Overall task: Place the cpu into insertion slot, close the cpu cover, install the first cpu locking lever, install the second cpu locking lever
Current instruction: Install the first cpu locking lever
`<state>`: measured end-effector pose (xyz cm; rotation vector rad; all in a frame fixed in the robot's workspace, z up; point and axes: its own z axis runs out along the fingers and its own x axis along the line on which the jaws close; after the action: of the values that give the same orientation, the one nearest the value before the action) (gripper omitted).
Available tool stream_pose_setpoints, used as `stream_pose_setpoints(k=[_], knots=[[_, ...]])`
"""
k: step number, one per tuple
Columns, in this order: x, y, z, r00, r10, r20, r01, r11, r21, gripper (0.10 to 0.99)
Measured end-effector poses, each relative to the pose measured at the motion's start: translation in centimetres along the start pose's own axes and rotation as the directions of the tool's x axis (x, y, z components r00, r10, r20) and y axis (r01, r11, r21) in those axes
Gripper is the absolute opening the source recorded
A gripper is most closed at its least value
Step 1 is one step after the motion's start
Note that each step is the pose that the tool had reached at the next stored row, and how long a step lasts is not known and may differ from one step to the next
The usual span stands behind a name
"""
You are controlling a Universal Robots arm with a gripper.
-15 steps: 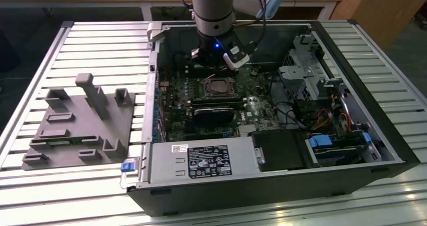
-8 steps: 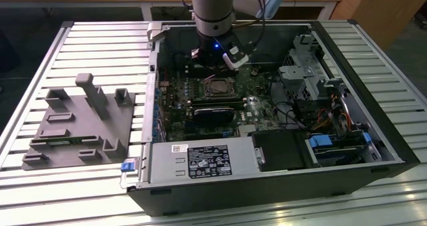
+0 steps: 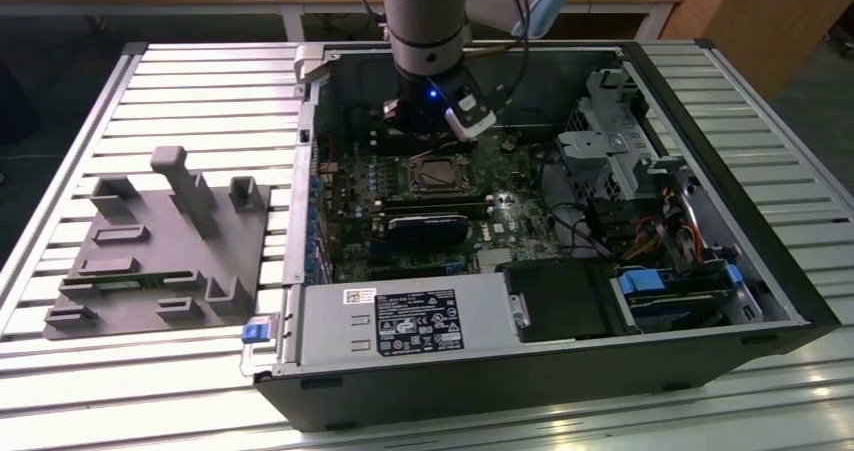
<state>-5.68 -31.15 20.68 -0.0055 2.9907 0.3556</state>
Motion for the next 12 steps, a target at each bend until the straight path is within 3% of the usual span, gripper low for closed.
stream_pose_setpoints(k=[4, 12], knots=[[-0.07, 0.00, 0.25, 0.9997, 0.025, 0.0062, -0.025, 0.9997, 0.009, 0.106], [-0.16, 0.11, 0.71, 0.9973, 0.070, 0.0196, -0.071, 0.9967, 0.040, 0.106]])
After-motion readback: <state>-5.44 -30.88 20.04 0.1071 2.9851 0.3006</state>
